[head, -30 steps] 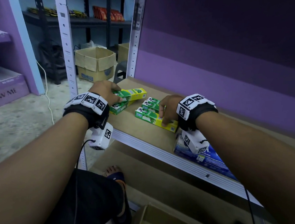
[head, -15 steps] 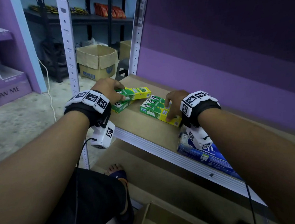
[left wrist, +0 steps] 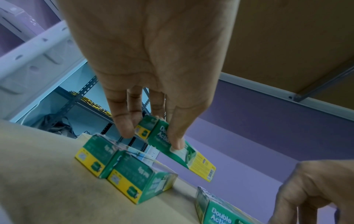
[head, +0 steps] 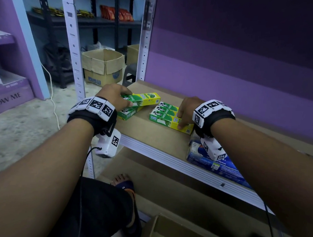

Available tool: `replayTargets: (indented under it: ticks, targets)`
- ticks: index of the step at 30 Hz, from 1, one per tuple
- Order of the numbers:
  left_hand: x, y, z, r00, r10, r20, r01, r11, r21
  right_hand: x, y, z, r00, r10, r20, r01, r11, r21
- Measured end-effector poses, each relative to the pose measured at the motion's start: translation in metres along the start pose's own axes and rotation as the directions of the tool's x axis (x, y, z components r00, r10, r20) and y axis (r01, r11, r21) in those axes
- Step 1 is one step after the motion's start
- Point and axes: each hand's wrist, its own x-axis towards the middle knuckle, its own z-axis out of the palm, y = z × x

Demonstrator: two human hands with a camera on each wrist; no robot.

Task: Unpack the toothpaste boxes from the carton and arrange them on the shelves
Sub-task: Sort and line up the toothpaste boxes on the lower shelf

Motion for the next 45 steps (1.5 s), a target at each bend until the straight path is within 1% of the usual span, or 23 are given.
replayTargets:
  ticks: [3,8,11,13,16,21,26,34,37,41,45]
  targets:
    - [-0.001,-0.001,0.0,1.0,0.019,0.017,-0.018,1.0,-0.019,-0.004,0.001,-0.003,1.0,-0.029,0.008,0.028,1.0,0.006]
    - [0.0,0.001,0.0,0.992,0.1,0.075,-0.099,0.995,-0.023,-0.013,0.011,-0.007,0.992,-0.082,-0.094,0.093,0.988,0.121]
    - [-0.002,0.002,0.001,0.98,0.172,0.096,-0.169,0.985,-0.032,-0.019,0.014,-0.008,0.983,-0.116,-0.141,0.139,0.976,0.166]
    - [-0.004,0.005,0.002,0.969,0.225,0.104,-0.223,0.974,-0.036,-0.026,0.015,-0.01,0.978,-0.131,-0.16,0.158,0.973,0.169]
    - [-0.008,0.01,0.004,0.938,0.313,0.149,-0.31,0.95,-0.043,-0.036,0.015,-0.013,0.974,-0.155,-0.167,0.183,0.969,0.165]
    - [-0.013,0.02,0.008,0.891,0.409,0.196,-0.395,0.913,-0.106,-0.05,0.015,-0.012,0.97,-0.194,-0.145,0.214,0.967,0.136]
    - [-0.015,0.028,0.016,0.88,0.378,0.287,-0.374,0.925,-0.071,-0.055,0.015,0.0,0.976,-0.191,-0.105,0.2,0.976,0.082]
    - [-0.011,0.037,0.036,0.869,0.306,0.389,-0.322,0.946,-0.026,-0.054,0.014,0.015,0.992,-0.119,-0.037,0.121,0.989,0.08]
    - [-0.008,0.042,0.04,0.87,0.294,0.396,-0.323,0.946,0.005,-0.053,0.01,0.013,0.993,-0.117,-0.014,0.118,0.992,0.054]
    - [-0.005,0.046,0.044,0.885,0.292,0.364,-0.32,0.947,0.02,-0.05,0.01,0.01,0.991,-0.124,-0.042,0.127,0.988,0.084]
    - [-0.006,0.048,0.046,0.894,0.297,0.334,-0.317,0.948,0.005,-0.048,0.01,0.009,0.991,-0.124,-0.051,0.127,0.99,0.064]
